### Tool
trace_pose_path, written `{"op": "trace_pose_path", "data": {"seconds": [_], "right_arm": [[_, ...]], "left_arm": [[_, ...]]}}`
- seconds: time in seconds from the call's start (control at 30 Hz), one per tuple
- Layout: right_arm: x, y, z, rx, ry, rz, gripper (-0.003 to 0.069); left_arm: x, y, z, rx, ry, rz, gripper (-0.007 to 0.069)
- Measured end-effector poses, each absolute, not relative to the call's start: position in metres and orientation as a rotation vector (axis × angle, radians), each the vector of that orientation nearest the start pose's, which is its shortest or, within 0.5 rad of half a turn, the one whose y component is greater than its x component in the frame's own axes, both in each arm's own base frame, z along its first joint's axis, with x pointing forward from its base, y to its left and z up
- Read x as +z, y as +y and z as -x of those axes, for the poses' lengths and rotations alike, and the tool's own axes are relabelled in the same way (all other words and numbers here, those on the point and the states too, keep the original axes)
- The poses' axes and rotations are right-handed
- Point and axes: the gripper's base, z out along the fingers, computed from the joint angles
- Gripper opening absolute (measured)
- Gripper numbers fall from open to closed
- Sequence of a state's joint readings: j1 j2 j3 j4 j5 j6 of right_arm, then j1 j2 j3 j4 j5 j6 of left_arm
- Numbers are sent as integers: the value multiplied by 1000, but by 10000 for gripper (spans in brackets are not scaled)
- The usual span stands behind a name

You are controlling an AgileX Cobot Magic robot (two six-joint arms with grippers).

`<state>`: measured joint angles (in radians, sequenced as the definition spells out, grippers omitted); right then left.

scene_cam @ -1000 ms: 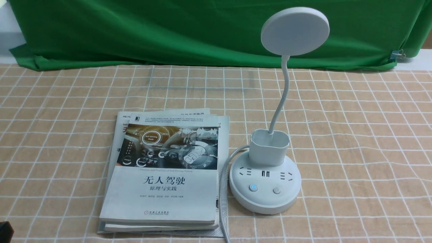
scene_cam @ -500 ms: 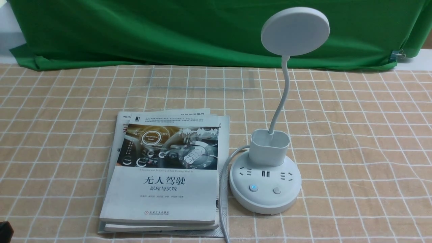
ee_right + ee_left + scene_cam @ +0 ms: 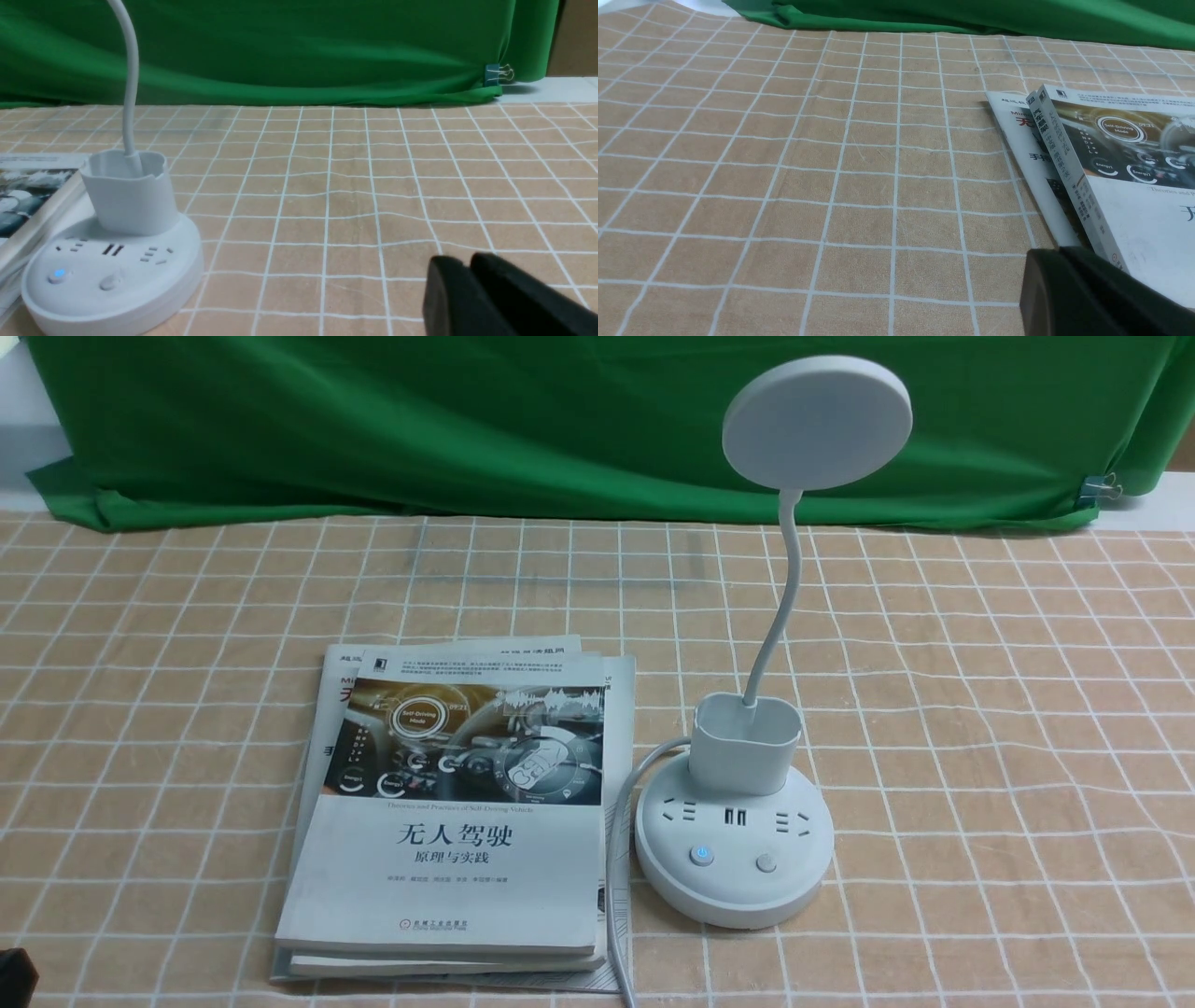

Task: Turn off the desk lamp on the light coffee tablecloth by hand.

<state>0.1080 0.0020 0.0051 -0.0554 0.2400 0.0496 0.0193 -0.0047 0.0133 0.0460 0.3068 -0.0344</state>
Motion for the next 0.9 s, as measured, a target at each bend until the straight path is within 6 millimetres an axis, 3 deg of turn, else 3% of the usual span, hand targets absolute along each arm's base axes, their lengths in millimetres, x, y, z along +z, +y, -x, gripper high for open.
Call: {"op": "trace_pose_path", "data": {"seconds": [0.9], "right_arm": [[189,5,-55,68,1732,84,132]], "left_arm": [[181,2,-54,34,1799,18,5]]}}
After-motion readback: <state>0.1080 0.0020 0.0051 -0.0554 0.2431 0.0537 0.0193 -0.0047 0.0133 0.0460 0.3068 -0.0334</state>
